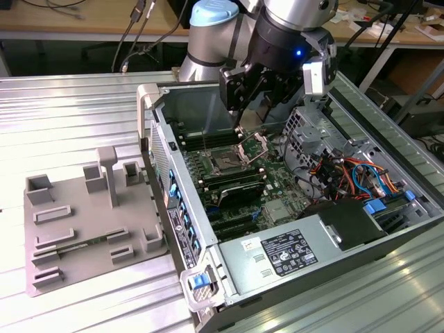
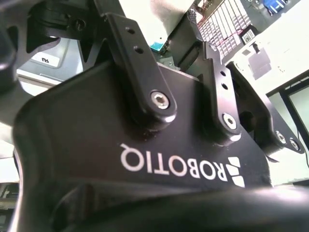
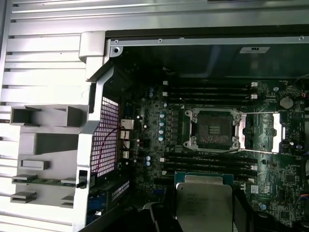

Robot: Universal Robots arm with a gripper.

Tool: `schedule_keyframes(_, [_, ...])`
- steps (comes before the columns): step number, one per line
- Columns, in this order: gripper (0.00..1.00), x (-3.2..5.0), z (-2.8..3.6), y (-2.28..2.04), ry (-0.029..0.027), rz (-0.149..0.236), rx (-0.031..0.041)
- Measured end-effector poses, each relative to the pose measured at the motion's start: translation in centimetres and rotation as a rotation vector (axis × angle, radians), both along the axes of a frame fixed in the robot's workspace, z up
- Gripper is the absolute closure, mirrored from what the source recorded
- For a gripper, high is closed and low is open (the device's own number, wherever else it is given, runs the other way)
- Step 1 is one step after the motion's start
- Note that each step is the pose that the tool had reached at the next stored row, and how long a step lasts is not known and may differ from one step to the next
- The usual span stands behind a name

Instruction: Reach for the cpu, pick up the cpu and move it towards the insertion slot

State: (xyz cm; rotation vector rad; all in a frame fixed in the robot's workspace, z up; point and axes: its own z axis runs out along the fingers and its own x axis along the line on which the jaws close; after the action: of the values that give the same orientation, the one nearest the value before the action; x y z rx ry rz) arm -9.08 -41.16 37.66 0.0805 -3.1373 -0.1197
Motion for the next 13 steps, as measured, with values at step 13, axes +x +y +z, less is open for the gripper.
schedule_keyframes(13, [0.45,1.00,-0.37,0.00,0.0001,0.000,0.0000])
